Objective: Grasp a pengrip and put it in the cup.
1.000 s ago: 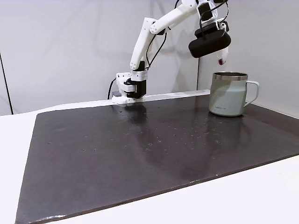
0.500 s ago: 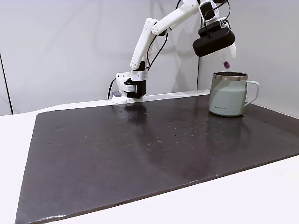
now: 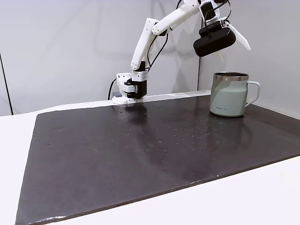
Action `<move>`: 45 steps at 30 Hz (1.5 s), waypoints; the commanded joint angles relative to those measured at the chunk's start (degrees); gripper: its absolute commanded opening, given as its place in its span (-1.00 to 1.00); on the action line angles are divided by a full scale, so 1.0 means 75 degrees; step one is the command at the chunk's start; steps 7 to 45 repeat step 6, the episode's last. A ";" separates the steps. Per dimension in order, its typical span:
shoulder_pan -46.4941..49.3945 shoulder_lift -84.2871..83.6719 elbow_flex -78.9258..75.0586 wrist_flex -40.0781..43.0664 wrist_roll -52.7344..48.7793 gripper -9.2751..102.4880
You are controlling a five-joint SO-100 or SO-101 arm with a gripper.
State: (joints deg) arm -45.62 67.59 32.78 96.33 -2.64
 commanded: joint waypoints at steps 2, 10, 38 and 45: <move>0.0141 0.0398 -0.0176 0.0059 -0.0082 -0.22; 0.0152 0.0422 -0.0117 0.0059 -0.0082 -0.22; 0.0152 0.0422 -0.0117 0.0059 -0.0082 -0.22; 0.0152 0.0422 -0.0117 0.0059 -0.0082 -0.22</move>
